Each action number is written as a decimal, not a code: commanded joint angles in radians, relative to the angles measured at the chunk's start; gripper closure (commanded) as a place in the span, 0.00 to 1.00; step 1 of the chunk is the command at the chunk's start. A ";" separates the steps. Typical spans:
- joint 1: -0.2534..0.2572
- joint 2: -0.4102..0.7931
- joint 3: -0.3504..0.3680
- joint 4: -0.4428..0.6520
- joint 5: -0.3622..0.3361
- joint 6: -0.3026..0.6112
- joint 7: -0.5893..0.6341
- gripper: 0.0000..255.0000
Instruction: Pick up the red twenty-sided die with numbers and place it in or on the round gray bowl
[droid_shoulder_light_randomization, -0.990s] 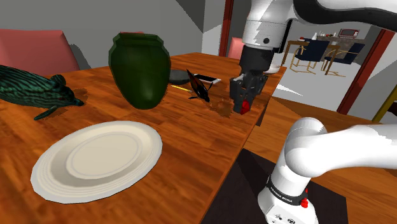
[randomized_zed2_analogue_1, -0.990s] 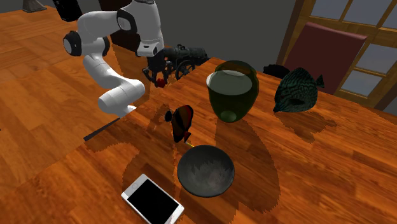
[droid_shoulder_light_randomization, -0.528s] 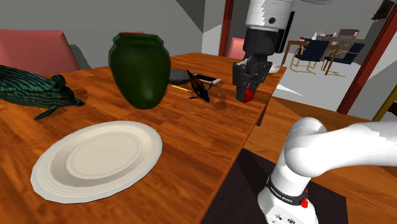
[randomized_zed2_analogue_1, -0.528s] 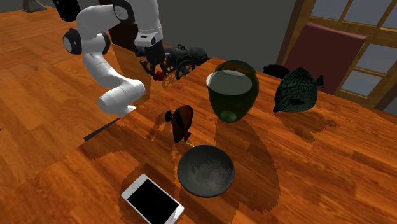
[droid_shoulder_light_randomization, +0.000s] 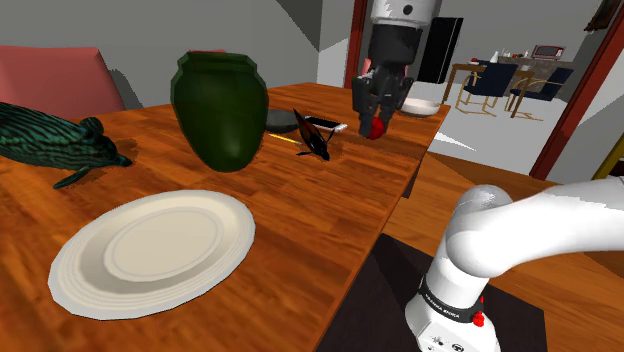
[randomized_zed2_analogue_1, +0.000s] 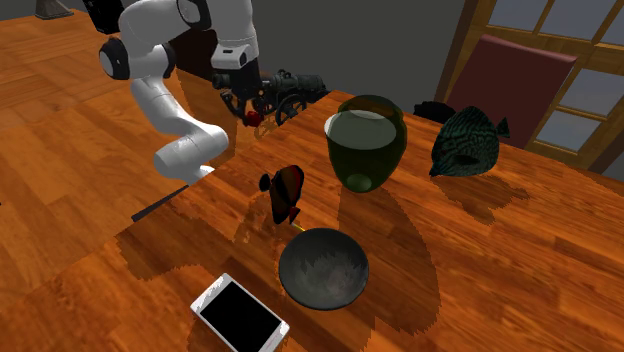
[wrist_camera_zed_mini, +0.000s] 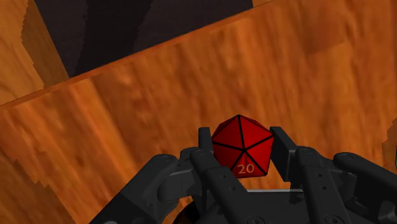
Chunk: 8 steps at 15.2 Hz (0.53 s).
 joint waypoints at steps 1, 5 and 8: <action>-0.012 0.058 -0.011 0.020 -0.017 0.037 -0.021 1.00; -0.038 0.185 -0.039 0.078 -0.054 0.101 -0.065 1.00; -0.055 0.285 -0.057 0.136 -0.077 0.141 -0.094 1.00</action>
